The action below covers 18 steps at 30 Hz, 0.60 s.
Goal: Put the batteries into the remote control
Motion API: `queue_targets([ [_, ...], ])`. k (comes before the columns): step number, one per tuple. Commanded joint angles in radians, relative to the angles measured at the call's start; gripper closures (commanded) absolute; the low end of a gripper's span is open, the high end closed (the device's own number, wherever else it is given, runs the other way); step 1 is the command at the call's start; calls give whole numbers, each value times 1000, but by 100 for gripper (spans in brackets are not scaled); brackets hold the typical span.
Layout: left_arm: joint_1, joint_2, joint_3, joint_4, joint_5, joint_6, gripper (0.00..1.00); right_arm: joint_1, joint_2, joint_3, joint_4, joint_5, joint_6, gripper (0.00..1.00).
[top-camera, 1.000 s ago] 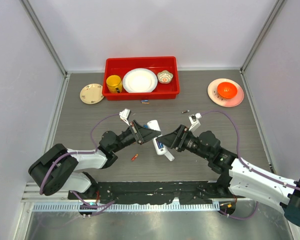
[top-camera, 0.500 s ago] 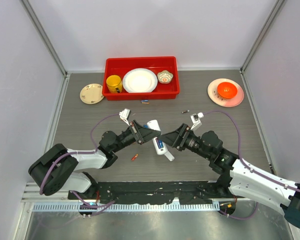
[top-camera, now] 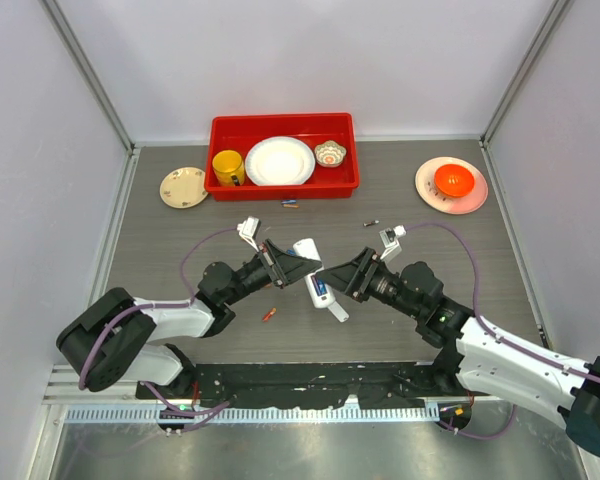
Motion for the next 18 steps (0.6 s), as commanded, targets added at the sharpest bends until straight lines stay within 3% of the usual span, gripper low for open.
queue_targets([
  [1, 1, -35, 11, 264, -10, 19, 100, -8, 7, -9, 72, -21, 15, 36],
  [18, 2, -57, 28, 264, -27, 23, 100, -10, 45, -21, 98, -51, 26, 49],
])
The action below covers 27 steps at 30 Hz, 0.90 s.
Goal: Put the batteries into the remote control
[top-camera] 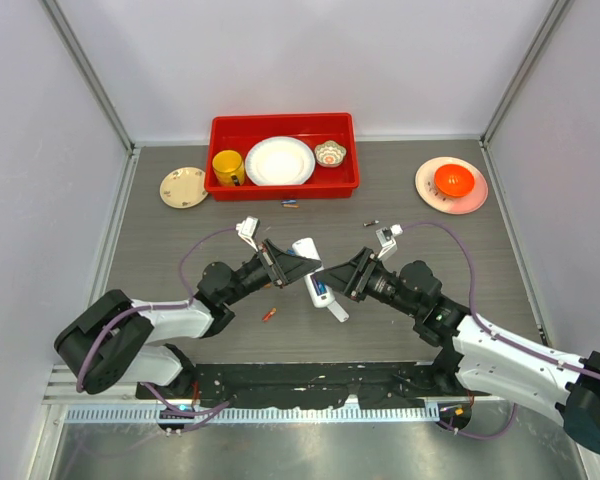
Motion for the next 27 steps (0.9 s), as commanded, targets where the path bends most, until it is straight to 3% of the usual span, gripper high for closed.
queue_targets([
  [1, 2, -43, 28, 278, -19, 13, 100, -6, 8, -19, 22, -8, 0, 50],
  [27, 33, -43, 77, 278, -16, 6, 100, -6, 39, -13, 16, -67, -29, 61],
])
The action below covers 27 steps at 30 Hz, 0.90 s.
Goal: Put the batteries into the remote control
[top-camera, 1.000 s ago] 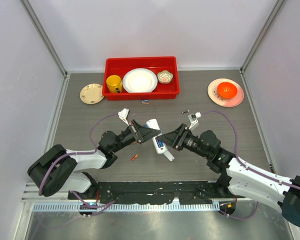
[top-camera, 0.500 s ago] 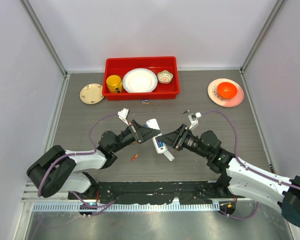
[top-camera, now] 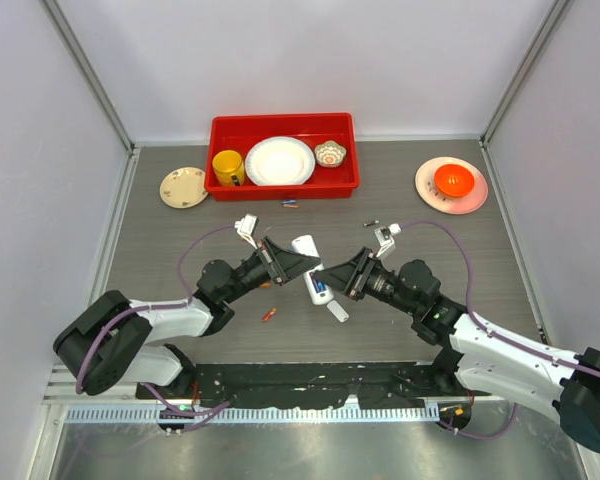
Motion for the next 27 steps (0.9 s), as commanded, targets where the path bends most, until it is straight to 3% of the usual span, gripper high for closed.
queue_targets([
  [1, 17, -33, 67, 300, -12, -10, 100, 0, 8, -3, -38, -34, -31, 62],
  [19, 19, 21, 96, 300, 72, -127, 100, 0, -7, 54, -170, -13, -231, 72],
  [23, 19, 34, 110, 300, 101, -151, 100, 0, -9, 60, -175, 4, -263, 78],
  [27, 19, 36, 119, 300, 123, -165, 100, 0, 8, 69, -177, 9, -290, 94],
])
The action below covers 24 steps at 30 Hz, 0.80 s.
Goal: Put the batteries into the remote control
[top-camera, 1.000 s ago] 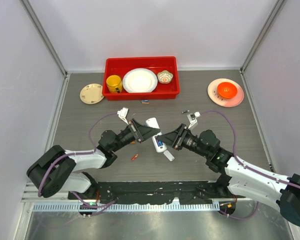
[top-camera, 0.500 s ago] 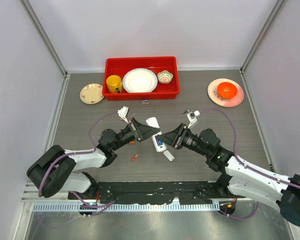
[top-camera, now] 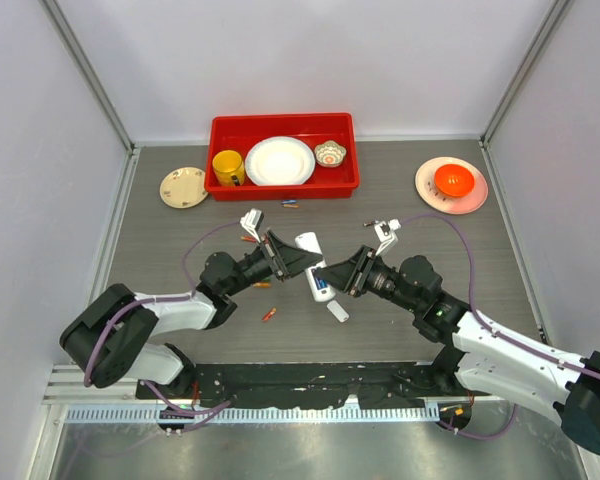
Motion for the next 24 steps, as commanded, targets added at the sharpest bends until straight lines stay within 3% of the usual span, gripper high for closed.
queue_targets([
  [1, -4, -11, 70, 316, 41, -75, 100, 5, 25, 20, -96, 0, -110, 97],
  [5, -4, -17, 78, 316, 52, -89, 100, 6, 34, 34, -125, 6, -163, 99],
  [13, -4, -19, 96, 316, 84, -106, 100, 5, 46, 118, -340, 89, -301, 99],
  [18, -4, 2, 76, 316, 94, -92, 100, 5, 39, 109, -276, 33, -249, 99],
  [19, -4, 12, 73, 316, 92, -84, 100, 3, 40, 107, -261, 20, -214, 93],
  [20, -4, 19, 64, 316, 94, -81, 100, 4, 48, 106, -242, -9, -190, 79],
  [22, -4, 30, 53, 316, 92, -72, 100, 5, 53, 92, -189, -31, -136, 68],
  [24, -4, 45, 47, 316, 92, -69, 100, 6, 56, 84, -156, -46, -108, 64],
])
